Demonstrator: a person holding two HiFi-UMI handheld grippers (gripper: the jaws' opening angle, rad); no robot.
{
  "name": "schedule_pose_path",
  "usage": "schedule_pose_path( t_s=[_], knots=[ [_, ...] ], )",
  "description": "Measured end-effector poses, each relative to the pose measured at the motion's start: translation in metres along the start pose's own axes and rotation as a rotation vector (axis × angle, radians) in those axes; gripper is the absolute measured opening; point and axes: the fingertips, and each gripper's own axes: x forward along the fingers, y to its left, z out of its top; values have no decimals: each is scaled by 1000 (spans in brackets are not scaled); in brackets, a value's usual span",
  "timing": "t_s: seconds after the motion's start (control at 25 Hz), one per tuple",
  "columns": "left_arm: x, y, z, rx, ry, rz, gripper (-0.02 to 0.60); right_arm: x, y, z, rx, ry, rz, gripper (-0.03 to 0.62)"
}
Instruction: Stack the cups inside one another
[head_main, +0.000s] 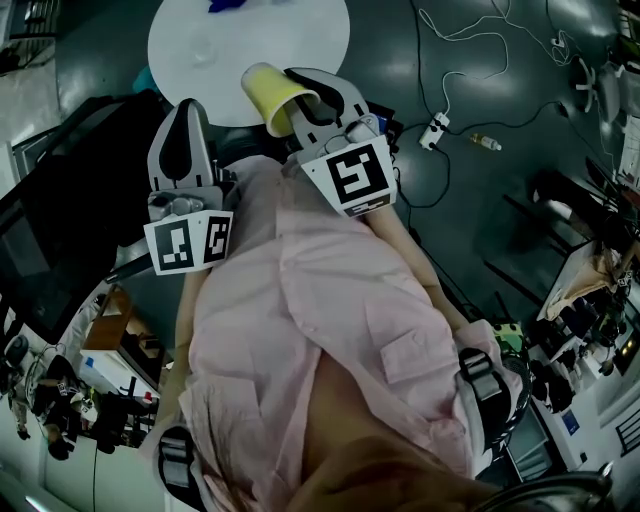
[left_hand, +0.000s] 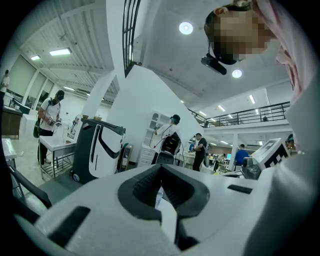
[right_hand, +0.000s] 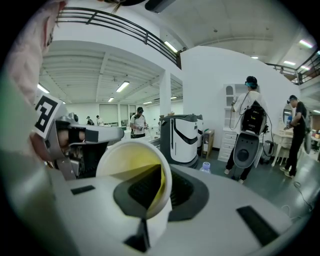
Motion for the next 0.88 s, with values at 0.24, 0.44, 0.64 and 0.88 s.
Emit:
schedule_pose_path(
  t_s=[0.24, 0.44, 0.64, 0.88],
  knots=[
    [3, -3, -1, 1, -1, -14, 15, -3, -5, -2, 4, -2, -20, 43],
    [7, -3, -1, 3, 1, -26, 15, -2, -8, -2, 10, -2, -35, 43],
    [8, -2, -1, -1, 2, -26, 16, -2, -9, -2, 9, 2, -38, 43],
    [7, 1, -2, -11, -2, -12, 15, 0, -9, -2, 7, 7, -34, 43]
  ],
)
